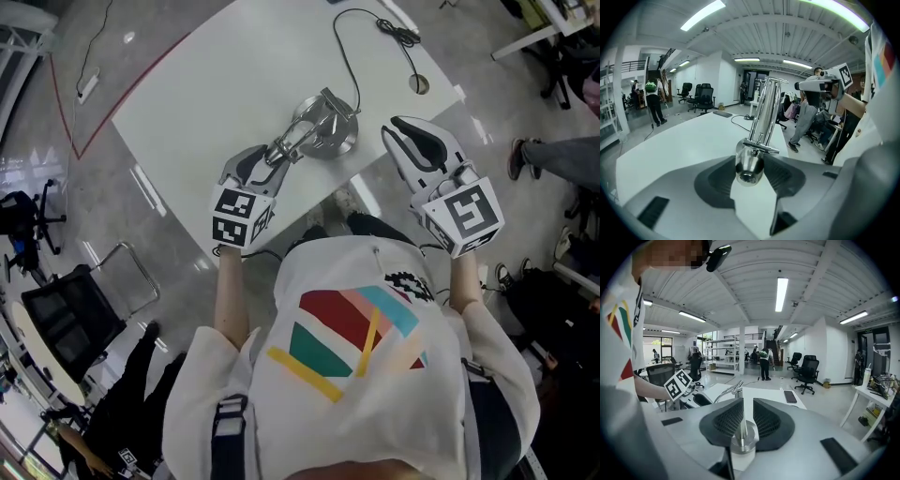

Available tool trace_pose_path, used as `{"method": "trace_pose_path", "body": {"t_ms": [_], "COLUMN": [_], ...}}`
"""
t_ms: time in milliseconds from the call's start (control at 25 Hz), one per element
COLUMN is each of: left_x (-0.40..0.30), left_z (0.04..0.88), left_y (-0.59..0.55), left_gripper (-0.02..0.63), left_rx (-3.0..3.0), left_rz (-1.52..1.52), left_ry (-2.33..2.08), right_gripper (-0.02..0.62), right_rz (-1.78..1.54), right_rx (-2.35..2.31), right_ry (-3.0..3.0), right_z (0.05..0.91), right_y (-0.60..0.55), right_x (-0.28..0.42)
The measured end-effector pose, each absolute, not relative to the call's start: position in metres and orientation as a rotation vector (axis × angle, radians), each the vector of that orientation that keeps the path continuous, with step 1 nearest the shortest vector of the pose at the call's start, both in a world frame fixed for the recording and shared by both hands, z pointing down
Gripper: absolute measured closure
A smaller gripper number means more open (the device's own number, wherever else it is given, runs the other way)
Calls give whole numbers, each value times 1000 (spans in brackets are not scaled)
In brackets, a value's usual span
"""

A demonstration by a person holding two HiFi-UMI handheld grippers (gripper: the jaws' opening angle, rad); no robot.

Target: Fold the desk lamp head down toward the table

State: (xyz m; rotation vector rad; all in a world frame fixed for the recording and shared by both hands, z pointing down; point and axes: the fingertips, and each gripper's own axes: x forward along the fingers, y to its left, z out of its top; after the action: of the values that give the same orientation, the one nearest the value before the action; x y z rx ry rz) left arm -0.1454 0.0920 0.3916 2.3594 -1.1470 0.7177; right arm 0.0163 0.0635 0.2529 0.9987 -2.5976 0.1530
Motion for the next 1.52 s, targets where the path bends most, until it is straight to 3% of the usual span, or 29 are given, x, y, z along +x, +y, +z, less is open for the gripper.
{"method": "trace_pose_path", "body": {"t_ms": [200,400,440,520,560,760,1520], "left_x": [-153,-174,-181,-194,-199,-188,-143], "left_z": [378,311,290,246,224,138,133], "left_y": [93,79,74,64,61,61,70], "left_gripper": [377,377,399,533,563,562,563], "left_rx": [2371,2381,2384,2382,2382,2414,2444], "left_rz": [658,352,280,136,58,-333,-279], "left_ry": [-1293,-1438,-1496,-1651,-1717,-1801,-1751], "right_gripper": [528,528,528,528,528,528,529], "right_rz": [152,128,115,73,49,47,69], "right_rx": [993,993,1000,1034,1058,1137,1152], "right_ry": [-2611,-2673,-2693,-2732,-2755,-2941,-2968], "right_z": [250,235,228,210,199,144,133], "right_y": [65,61,58,51,47,39,49], "right_x": [12,5,2,-5,-9,-27,-31]}}
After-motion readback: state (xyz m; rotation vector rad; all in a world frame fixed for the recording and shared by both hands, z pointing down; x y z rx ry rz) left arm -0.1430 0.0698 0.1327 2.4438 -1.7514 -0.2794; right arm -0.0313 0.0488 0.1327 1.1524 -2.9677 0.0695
